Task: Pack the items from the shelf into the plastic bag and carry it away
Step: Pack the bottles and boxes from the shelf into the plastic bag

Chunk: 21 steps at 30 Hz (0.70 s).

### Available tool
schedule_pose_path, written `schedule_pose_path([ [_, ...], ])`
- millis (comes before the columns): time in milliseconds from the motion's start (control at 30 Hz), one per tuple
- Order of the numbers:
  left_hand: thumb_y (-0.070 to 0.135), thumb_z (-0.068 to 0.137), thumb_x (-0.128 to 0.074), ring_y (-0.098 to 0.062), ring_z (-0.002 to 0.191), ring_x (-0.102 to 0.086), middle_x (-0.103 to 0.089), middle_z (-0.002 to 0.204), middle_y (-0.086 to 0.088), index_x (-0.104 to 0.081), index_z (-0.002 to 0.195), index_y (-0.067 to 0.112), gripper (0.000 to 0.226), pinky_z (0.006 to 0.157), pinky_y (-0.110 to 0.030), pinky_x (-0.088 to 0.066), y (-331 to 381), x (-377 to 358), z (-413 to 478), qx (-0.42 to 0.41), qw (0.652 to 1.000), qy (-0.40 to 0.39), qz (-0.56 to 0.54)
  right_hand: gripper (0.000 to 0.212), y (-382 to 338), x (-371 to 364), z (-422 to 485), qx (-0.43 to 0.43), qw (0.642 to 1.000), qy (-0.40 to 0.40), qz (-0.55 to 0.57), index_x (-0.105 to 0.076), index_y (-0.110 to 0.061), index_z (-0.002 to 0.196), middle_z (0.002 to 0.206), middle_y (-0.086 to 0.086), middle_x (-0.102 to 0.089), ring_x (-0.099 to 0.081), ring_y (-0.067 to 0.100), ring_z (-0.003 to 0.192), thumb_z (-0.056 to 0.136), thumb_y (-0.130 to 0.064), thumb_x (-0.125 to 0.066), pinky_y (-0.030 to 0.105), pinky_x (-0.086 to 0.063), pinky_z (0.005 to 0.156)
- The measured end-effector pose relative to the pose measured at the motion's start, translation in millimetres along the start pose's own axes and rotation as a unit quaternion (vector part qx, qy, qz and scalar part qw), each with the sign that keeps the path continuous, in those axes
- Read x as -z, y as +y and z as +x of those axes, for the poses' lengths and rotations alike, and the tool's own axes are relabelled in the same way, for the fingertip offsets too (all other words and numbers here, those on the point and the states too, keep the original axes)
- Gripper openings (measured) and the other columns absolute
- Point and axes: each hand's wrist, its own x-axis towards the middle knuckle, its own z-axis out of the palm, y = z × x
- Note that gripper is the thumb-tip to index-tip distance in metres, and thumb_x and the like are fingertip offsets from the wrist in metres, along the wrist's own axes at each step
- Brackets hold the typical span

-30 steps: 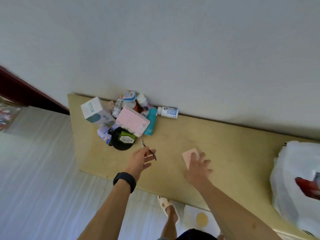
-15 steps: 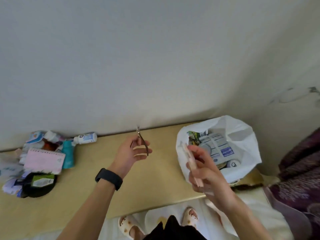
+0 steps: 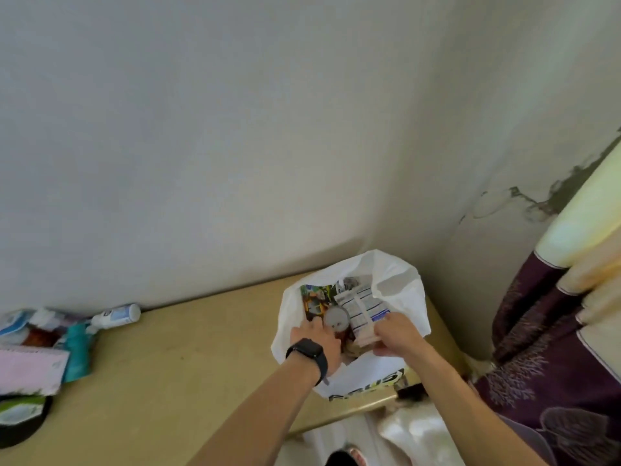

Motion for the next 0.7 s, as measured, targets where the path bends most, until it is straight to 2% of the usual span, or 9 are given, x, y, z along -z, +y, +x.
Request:
schedule_pose_path([
  [67,0.046,0.1,-0.034,-0.037,0.138,-0.026,-0.025,0.155,-0.012,-0.028,0.15,0.018,0.058,0.112,-0.056,-0.024,-8.5,-9.3,2.0,-0.001,1.0,-0.013,0.028,0.039,8.6,-1.9,2.2,0.041,0.998,0.018,-0.05,-0.051,-0.014,0.127,0.12,0.011,-0.059,-0.06,0.025,0.104,0.088,-0.015,-0.052,0.034,-0.05,0.085],
  [133,0.047,0.098,-0.036,-0.037,0.145,-0.013,-0.021,0.158,-0.012,-0.03,0.15,0.02,0.058,0.115,-0.061,-0.006,-20.5,-14.4,-3.2,-0.001,0.997,0.013,0.071,0.064,20.6,-5.0,2.7,0.06,0.987,0.026,-0.144,-0.028,-0.023,0.149,0.148,0.01,-0.038,-0.044,0.031,0.131,0.088,-0.026,-0.047,0.037,-0.041,0.1],
  [200,0.042,0.097,-0.04,-0.034,0.149,0.0,-0.014,0.161,-0.013,-0.031,0.151,0.018,0.059,0.116,-0.062,0.005,-34.0,-15.9,-10.7,-0.003,0.993,0.048,0.104,0.069,24.6,-6.1,-7.7,0.071,0.98,0.044,-0.183,-0.016,-0.022,0.154,0.156,0.008,-0.024,-0.029,0.031,0.141,0.092,-0.031,-0.045,0.042,-0.033,0.113],
  [267,0.036,0.095,-0.045,-0.031,0.15,0.007,-0.007,0.163,-0.013,-0.032,0.15,0.019,0.058,0.116,-0.061,0.008,-46.0,-15.4,-20.1,-0.017,0.993,0.078,0.087,0.066,21.8,-5.3,-22.2,0.1,0.982,0.042,-0.156,-0.02,-0.023,0.154,0.159,0.003,-0.025,-0.031,0.027,0.142,0.095,-0.033,-0.048,0.043,-0.032,0.116],
  [367,0.037,0.095,-0.046,-0.021,0.151,0.001,-0.011,0.163,-0.002,-0.035,0.147,0.029,0.053,0.119,-0.052,0.006,-64.2,-20.7,-40.3,-0.02,0.987,0.157,-0.038,0.061,4.2,-7.5,-38.7,0.163,0.981,0.046,-0.1,-0.03,-0.028,0.151,0.156,-0.002,-0.036,-0.037,0.02,0.141,0.095,-0.033,-0.054,0.041,-0.035,0.115],
  [433,0.041,0.095,-0.041,-0.017,0.149,-0.007,-0.018,0.161,0.005,-0.032,0.146,0.036,0.052,0.121,-0.047,-0.002,-83.5,-30.0,-57.1,0.021,0.971,0.202,-0.123,0.057,-20.2,-13.6,-53.1,0.214,0.972,0.064,-0.073,-0.036,-0.029,0.149,0.15,-0.009,-0.042,-0.038,0.016,0.139,0.096,-0.031,-0.057,0.033,-0.034,0.114],
  [500,0.044,0.095,-0.04,-0.016,0.147,-0.014,-0.022,0.159,0.008,-0.028,0.147,0.038,0.054,0.12,-0.043,-0.01,-108.2,-42.5,-73.7,0.083,0.954,0.218,-0.19,0.053,-49.4,-26.0,-70.3,0.25,0.965,0.054,-0.062,-0.041,-0.031,0.146,0.138,-0.015,-0.047,-0.041,0.012,0.134,0.096,-0.032,-0.057,0.027,-0.034,0.106],
  [633,0.043,0.094,-0.045,-0.018,0.144,-0.025,-0.029,0.157,0.005,-0.026,0.149,0.035,0.059,0.118,-0.04,-0.02,-167.1,-75.0,-106.0,0.2,0.913,0.218,-0.282,0.048,-96.1,-78.7,-83.9,0.319,0.943,-0.039,-0.092,-0.045,-0.038,0.141,0.116,-0.017,-0.051,-0.048,0.008,0.108,0.094,-0.037,-0.057,0.03,-0.04,0.097],
  [700,0.042,0.093,-0.047,-0.02,0.142,-0.029,-0.032,0.155,0.004,-0.028,0.149,0.034,0.059,0.116,-0.039,-0.024,-198.4,-93.3,-123.1,0.243,0.89,0.223,-0.314,0.046,-117.2,-114.4,-86.4,0.344,0.928,-0.086,-0.112,-0.045,-0.04,0.139,0.123,-0.021,-0.047,-0.043,0.003,0.113,0.095,-0.036,-0.057,0.027,-0.035,0.101],
])
